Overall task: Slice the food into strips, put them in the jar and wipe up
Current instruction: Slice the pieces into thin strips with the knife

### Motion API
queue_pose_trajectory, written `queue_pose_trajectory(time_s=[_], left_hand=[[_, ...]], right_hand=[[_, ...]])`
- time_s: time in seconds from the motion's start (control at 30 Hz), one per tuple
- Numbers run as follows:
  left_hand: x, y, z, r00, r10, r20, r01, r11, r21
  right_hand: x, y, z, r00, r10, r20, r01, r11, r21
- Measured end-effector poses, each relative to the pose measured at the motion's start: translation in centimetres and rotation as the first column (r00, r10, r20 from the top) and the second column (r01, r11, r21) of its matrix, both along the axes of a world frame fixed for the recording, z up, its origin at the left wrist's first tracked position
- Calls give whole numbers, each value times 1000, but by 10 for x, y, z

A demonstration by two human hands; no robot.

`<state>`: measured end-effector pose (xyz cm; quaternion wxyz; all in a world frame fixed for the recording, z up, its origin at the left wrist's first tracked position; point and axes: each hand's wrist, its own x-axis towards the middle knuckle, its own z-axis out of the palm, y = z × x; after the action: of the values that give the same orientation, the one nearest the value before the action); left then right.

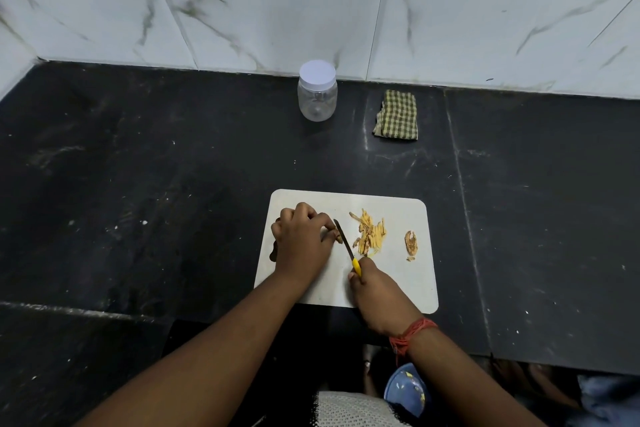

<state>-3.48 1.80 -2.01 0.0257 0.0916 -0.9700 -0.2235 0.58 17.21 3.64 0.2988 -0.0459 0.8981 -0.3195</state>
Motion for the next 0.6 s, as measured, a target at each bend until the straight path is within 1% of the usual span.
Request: queue_pose_trajectory(time_s=[0.33, 0.4, 0.5, 0.6], left_hand=[[-2, -2, 1, 1000, -21, 6, 21, 1000, 12], [-1, -2, 2, 1000, -27, 0, 27, 1000, 14], [0, -2, 2, 1000, -26, 4, 27, 1000, -4], [-1, 0, 2, 1000, -13, 22, 13, 1000, -2]], right_hand=[[-3, -7, -15, 993, 98, -71, -91, 991, 97], [-3, -9, -13, 988, 144, -62, -135, 982, 130], [-5, -12, -11, 994, 107, 3, -107, 983, 150], [-7, -12, -11, 990, 140, 0, -138, 976, 169]])
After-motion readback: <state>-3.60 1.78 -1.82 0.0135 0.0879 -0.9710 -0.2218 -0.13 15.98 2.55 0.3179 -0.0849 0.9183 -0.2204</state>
